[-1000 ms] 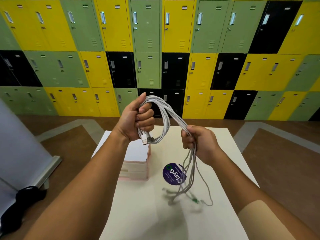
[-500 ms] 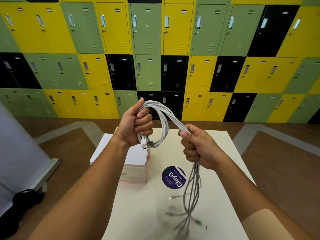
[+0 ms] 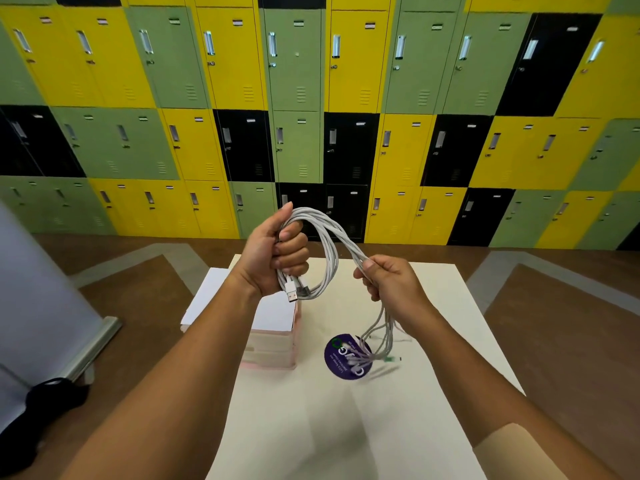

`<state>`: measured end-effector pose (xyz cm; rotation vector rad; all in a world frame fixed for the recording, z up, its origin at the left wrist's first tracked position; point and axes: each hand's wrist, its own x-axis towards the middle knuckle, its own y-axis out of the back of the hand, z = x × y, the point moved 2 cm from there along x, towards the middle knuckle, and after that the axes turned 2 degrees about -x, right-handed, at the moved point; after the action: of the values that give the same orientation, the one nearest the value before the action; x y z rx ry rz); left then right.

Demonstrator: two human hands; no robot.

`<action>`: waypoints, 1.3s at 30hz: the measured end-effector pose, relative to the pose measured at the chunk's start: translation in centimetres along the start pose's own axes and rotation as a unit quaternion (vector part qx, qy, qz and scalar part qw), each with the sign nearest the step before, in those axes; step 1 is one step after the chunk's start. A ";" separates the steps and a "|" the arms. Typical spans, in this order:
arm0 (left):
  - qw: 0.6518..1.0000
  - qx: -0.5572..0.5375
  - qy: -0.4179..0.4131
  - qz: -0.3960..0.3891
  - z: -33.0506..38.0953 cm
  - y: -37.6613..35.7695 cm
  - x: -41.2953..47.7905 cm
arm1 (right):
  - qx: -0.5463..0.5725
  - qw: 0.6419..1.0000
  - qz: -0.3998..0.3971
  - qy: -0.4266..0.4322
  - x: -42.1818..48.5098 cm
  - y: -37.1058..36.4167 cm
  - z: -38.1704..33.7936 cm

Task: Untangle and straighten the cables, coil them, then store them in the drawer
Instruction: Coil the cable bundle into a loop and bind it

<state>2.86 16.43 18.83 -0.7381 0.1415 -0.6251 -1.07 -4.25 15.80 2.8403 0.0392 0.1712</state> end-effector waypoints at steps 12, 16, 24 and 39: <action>1.000 0.004 0.020 -0.006 -0.2 -0.3 -0.5 | -0.079 0.988 0.046 0.128 -0.3 0.7 0.1; 0.999 0.008 0.027 -0.018 -0.5 -0.9 -0.2 | 0.010 0.999 -0.022 0.036 -0.1 0.4 -0.1; 0.999 -0.006 0.028 -0.047 -0.5 -2.0 0.1 | 0.127 0.983 -0.113 -0.064 -0.4 0.6 -1.4; 0.994 -0.047 0.006 -0.097 -0.3 -3.6 0.1 | 0.286 0.949 -0.128 -0.043 -1.6 -1.1 -1.5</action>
<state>1.15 14.13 20.97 -0.8453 0.1110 -0.8115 -2.86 -2.84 16.69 3.3716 0.5142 -0.0311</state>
